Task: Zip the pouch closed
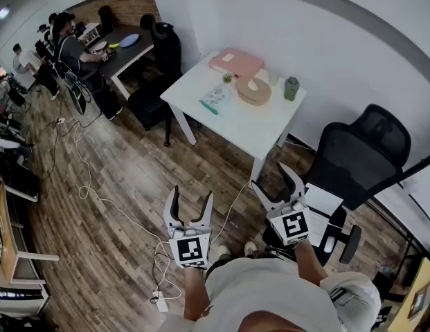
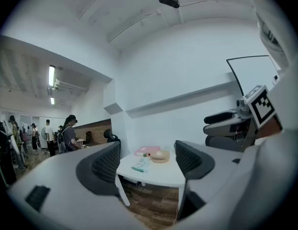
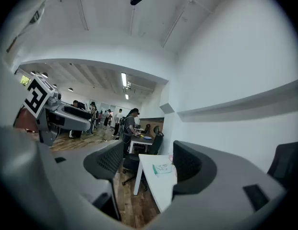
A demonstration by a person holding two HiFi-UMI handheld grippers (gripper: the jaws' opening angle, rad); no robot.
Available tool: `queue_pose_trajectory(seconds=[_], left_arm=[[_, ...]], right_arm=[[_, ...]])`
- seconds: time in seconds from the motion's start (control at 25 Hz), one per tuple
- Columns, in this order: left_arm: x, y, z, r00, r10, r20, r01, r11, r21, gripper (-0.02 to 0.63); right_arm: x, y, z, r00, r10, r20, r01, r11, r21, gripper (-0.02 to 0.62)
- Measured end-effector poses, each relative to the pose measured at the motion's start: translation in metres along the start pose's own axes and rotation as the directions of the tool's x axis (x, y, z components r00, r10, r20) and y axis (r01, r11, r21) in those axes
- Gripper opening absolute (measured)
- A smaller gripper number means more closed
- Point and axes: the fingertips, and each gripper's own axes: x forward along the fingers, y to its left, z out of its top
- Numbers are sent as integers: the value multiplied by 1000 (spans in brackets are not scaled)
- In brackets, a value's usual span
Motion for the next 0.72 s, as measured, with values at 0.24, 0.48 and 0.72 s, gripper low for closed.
queue_pose_trajectory(seconds=[0.24,0.48,0.72], left_arm=[[-3,-37,-8,999,4,-36,-4,1000,-3,362],[2,-34,-9,999,34,-34,-34,999,4,353],[22,-17,-16,999,38,-31,-38,999,-7,351]], right_arm=[[-19,-10,-21,999,42,-24,-41,998,55,348],[-12,-13,-28,998,57,-33,-54,996,77,351],[15,-15,-29,998,58,-37,-55,997,61,351]])
